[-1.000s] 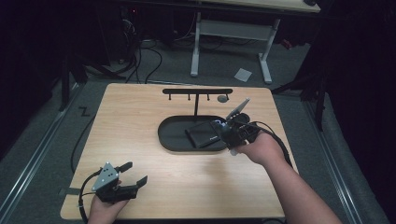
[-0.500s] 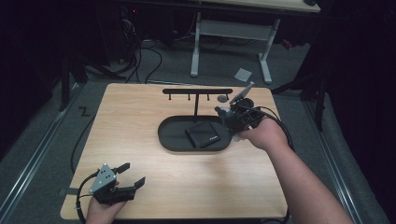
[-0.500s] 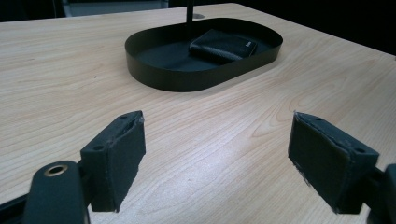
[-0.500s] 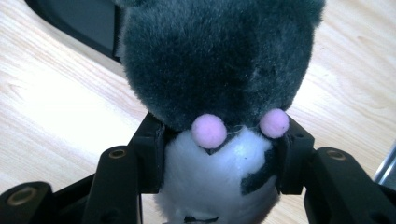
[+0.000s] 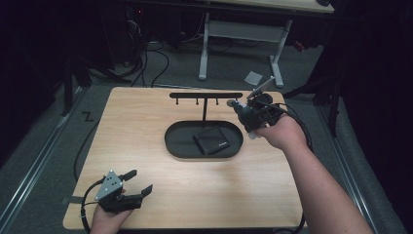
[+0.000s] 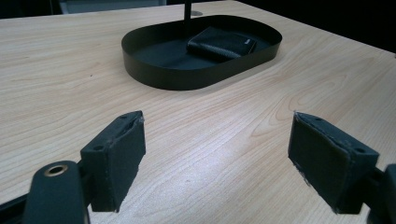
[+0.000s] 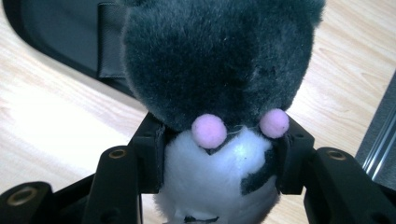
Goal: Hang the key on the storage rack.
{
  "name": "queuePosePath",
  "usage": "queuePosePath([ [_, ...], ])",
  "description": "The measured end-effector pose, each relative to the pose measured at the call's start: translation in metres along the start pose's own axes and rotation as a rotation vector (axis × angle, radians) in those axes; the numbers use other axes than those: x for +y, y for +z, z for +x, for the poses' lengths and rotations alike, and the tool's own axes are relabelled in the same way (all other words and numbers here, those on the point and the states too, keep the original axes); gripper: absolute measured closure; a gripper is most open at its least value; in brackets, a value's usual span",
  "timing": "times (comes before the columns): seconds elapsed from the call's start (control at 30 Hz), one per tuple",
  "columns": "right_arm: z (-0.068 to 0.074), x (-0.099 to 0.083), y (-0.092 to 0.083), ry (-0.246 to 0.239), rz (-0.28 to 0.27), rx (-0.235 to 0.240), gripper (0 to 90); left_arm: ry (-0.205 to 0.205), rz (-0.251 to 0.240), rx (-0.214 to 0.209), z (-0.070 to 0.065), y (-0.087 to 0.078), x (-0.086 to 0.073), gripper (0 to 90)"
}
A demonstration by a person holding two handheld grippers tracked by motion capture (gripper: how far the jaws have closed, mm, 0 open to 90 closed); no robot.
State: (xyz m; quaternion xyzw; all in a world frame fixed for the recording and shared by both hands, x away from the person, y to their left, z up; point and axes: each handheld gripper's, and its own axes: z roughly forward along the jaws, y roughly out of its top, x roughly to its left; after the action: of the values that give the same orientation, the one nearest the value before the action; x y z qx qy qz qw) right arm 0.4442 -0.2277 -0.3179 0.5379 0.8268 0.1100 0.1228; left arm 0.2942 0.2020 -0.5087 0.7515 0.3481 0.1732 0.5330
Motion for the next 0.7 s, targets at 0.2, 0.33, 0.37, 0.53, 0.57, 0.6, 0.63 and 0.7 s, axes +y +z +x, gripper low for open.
queuePosePath([
  [0.2, -0.008, 0.004, 0.008, 0.020, 0.009, -0.007, 47.7, 0.000, 0.004, -0.002, 0.000, 0.001, 0.000, 19.4],
  [0.33, -0.010, 0.002, 0.019, 0.029, 0.028, -0.008, 47.7, -0.001, 0.002, -0.001, 0.001, 0.000, 0.000, 19.4],
  [0.37, -0.010, 0.002, 0.022, 0.030, 0.031, -0.007, 47.7, -0.001, 0.003, -0.001, 0.001, 0.000, 0.000, 19.4],
  [0.53, -0.010, 0.001, 0.035, 0.039, 0.051, -0.007, 47.7, -0.002, 0.006, 0.000, 0.001, 0.000, 0.000, 19.4],
  [0.57, -0.010, 0.001, 0.038, 0.037, 0.050, -0.008, 47.7, -0.002, 0.005, 0.001, 0.001, 0.000, -0.001, 19.4],
  [0.6, -0.010, 0.001, 0.040, 0.034, 0.055, -0.010, 47.7, 0.001, 0.007, 0.001, 0.001, 0.000, -0.001, 19.4],
  [0.63, -0.010, 0.002, 0.042, 0.036, 0.054, -0.011, 47.7, 0.002, 0.008, 0.001, 0.001, 0.000, -0.001, 19.4],
  [0.7, -0.011, 0.003, 0.046, 0.041, 0.052, -0.008, 47.7, 0.003, 0.009, 0.002, 0.001, 0.000, -0.001, 19.4],
])
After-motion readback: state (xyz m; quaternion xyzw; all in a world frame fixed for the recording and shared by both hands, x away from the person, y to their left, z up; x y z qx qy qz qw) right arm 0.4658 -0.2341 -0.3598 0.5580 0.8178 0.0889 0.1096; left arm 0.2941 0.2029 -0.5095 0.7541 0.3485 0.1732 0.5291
